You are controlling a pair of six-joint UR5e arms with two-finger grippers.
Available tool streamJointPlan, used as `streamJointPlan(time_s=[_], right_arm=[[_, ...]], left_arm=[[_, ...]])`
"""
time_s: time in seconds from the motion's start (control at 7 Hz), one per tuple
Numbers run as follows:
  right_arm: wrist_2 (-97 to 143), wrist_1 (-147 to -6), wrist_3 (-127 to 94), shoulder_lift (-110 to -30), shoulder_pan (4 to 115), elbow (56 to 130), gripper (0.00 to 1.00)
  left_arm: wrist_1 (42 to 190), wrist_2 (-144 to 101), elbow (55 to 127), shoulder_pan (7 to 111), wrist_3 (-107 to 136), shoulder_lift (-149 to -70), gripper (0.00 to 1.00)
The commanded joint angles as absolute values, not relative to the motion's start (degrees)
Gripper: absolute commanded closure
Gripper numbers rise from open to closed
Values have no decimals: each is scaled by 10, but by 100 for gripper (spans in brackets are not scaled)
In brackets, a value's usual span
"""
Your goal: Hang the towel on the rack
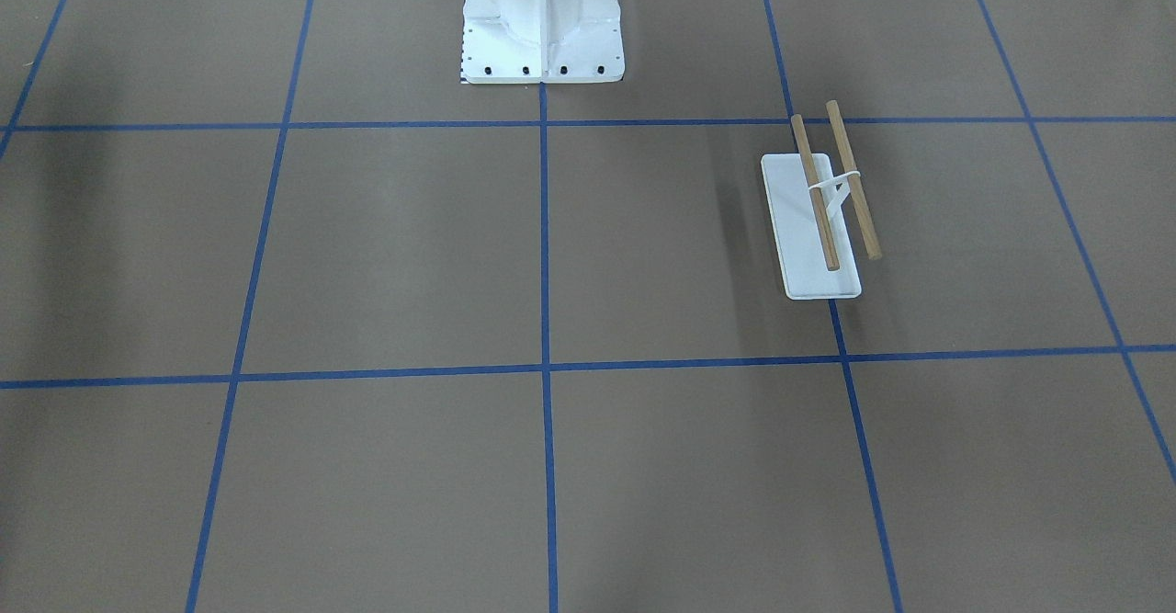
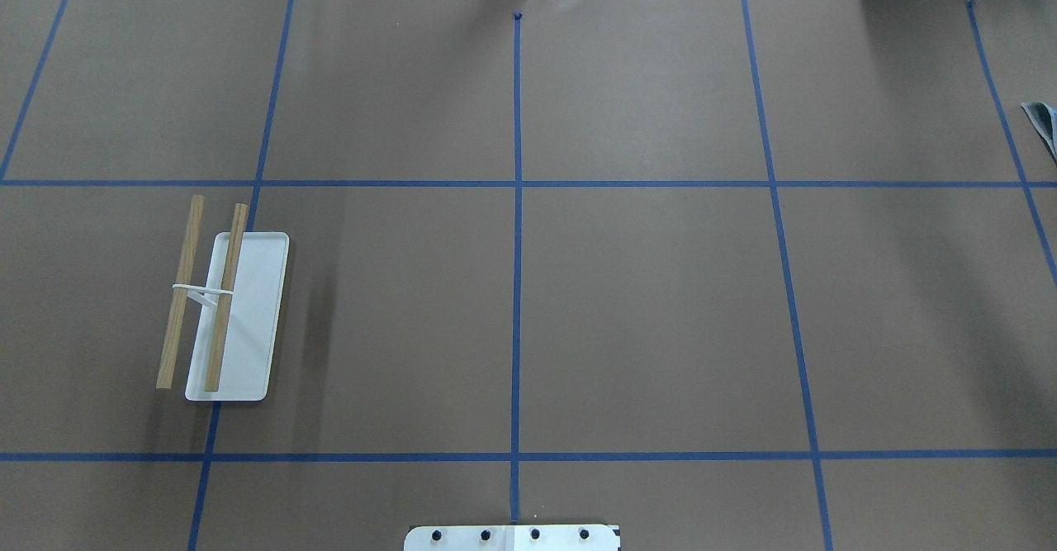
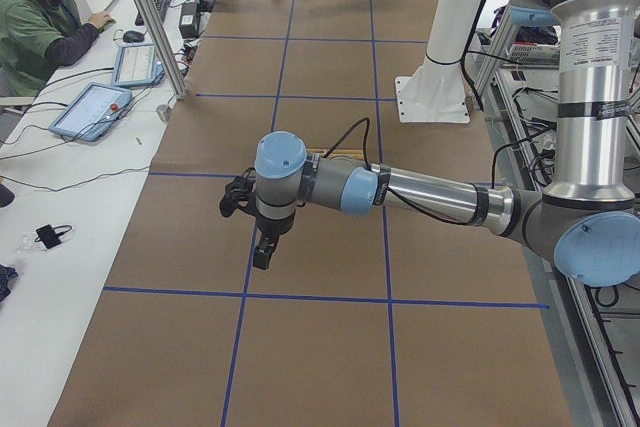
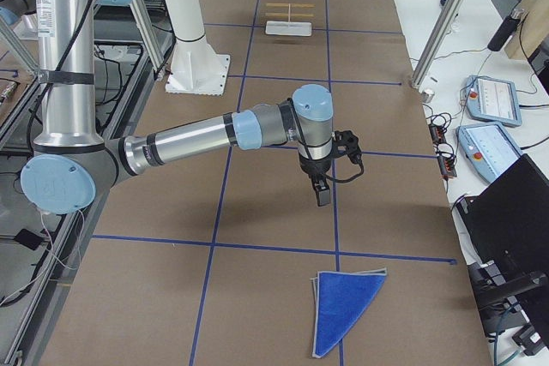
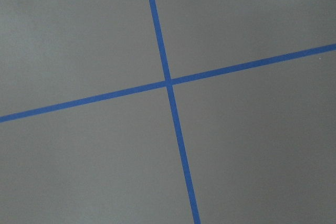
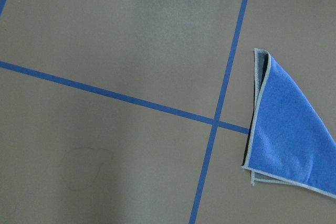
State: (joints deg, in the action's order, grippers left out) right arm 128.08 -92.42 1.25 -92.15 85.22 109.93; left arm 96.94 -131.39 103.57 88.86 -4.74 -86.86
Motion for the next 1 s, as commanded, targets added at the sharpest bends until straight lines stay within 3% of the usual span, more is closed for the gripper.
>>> streamJointPlan(time_s=[0.0,0.29,0.71,0.86], right_arm=[[1285,-925,21,-930,853,1108,0],[1259,-924,39,-916,852,1085,0],[1249,-901,126,-818,853,906,0],[1255,-799,125,-809,854,818,0]], left_arm=[[1055,-1316,1022,889,-42,-873,1],[1065,-1316,1025,889,-44,-873,1],[1085,-1316,1020,889,-42,-865,1],[1085,-1316,1020,889,-42,-864,1]])
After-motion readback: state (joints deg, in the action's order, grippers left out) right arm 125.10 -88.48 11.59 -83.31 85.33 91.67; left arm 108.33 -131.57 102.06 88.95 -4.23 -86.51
